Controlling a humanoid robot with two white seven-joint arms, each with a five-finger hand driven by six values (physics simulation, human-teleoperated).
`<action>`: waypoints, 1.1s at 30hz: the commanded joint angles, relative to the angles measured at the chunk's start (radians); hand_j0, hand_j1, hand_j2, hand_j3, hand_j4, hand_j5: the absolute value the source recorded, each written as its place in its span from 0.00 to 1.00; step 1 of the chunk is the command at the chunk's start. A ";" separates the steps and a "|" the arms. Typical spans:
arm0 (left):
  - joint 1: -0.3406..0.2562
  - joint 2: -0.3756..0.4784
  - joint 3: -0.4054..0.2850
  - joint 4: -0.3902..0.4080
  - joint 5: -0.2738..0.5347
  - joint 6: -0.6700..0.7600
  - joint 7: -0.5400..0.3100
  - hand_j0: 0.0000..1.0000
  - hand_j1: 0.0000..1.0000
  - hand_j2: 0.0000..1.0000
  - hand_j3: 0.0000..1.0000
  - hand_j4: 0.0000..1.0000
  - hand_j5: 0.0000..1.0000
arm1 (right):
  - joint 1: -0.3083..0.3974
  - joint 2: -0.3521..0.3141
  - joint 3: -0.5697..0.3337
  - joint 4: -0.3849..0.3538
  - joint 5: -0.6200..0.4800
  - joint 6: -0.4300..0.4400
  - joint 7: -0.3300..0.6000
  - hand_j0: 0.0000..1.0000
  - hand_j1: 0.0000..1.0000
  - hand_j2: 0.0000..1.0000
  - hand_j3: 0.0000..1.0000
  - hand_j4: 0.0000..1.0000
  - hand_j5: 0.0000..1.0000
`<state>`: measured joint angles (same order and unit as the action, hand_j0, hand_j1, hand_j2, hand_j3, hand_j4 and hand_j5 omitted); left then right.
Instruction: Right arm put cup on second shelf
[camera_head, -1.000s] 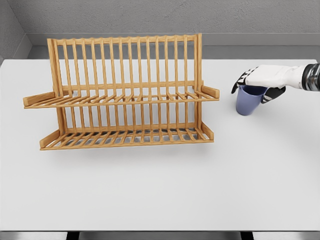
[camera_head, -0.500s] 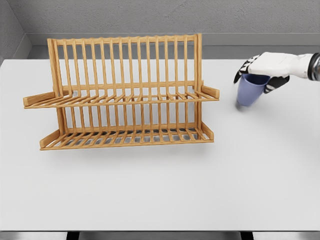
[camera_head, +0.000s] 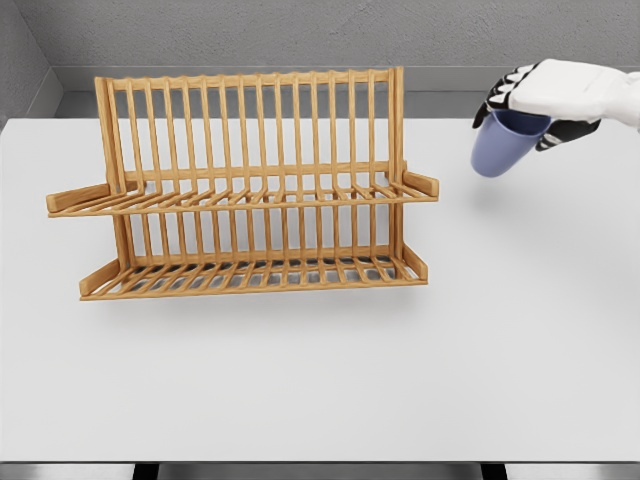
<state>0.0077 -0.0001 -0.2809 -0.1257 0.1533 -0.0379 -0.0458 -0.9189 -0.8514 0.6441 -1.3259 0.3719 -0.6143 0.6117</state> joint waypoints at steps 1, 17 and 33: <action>0.000 0.000 0.000 0.000 0.000 0.000 0.000 1.00 1.00 1.00 1.00 1.00 1.00 | 0.002 -0.035 -0.034 -0.065 -0.005 0.003 -0.001 0.70 0.70 0.70 0.70 0.70 0.70; 0.000 0.000 0.000 0.000 0.000 0.000 0.000 1.00 1.00 1.00 1.00 1.00 1.00 | 0.040 -0.089 -0.069 -0.306 -0.007 0.003 -0.001 0.70 0.70 0.70 0.70 0.70 0.70; 0.000 0.000 0.000 0.000 0.000 0.000 0.000 1.00 1.00 1.00 1.00 1.00 1.00 | 0.043 -0.077 -0.086 -0.427 -0.008 0.003 -0.001 0.70 0.70 0.70 0.70 0.70 0.70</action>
<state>0.0077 -0.0001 -0.2808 -0.1257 0.1533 -0.0381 -0.0458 -0.8759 -0.9306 0.5592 -1.7435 0.3664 -0.6136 0.6116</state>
